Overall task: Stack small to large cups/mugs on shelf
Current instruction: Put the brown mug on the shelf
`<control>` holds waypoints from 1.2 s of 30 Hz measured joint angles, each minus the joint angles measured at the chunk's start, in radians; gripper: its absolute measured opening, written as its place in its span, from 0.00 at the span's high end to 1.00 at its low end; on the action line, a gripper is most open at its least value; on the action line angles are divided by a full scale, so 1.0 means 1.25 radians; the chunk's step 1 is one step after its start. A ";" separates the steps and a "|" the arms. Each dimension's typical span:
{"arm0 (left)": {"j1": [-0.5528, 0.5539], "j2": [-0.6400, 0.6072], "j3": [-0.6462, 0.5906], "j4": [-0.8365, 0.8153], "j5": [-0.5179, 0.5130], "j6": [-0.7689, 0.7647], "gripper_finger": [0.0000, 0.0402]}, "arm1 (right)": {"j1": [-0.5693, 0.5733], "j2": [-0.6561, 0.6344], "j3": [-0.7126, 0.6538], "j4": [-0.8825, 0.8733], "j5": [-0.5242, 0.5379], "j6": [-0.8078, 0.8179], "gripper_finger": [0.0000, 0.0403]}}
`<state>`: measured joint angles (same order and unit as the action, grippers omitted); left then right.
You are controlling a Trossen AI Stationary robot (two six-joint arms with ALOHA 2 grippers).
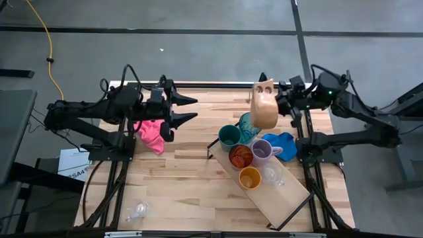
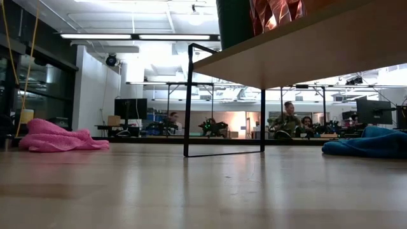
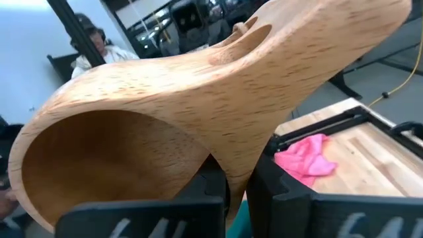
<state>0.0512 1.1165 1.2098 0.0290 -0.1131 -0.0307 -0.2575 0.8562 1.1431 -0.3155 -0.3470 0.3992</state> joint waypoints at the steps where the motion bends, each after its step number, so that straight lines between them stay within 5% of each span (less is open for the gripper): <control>1: 0.001 0.000 0.000 -0.002 0.000 0.000 0.49 | 0.003 0.002 0.000 -0.001 0.000 0.000 0.99; 19: 0.001 0.000 0.000 -0.045 -0.003 -0.087 0.49 | 0.014 0.013 0.042 -0.045 0.019 0.037 0.99; 29: 0.001 0.000 0.000 -0.047 -0.002 -0.087 0.49 | 0.239 0.161 0.457 -0.710 0.184 0.089 0.99; 36: 0.001 0.000 0.000 -0.046 -0.002 -0.087 0.49 | 0.408 0.203 0.511 -1.001 0.215 0.362 0.99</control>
<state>0.0521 1.1164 1.2095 -0.0285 -0.1162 -0.1398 0.2528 1.1103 1.7822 -1.5669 -0.0777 0.8511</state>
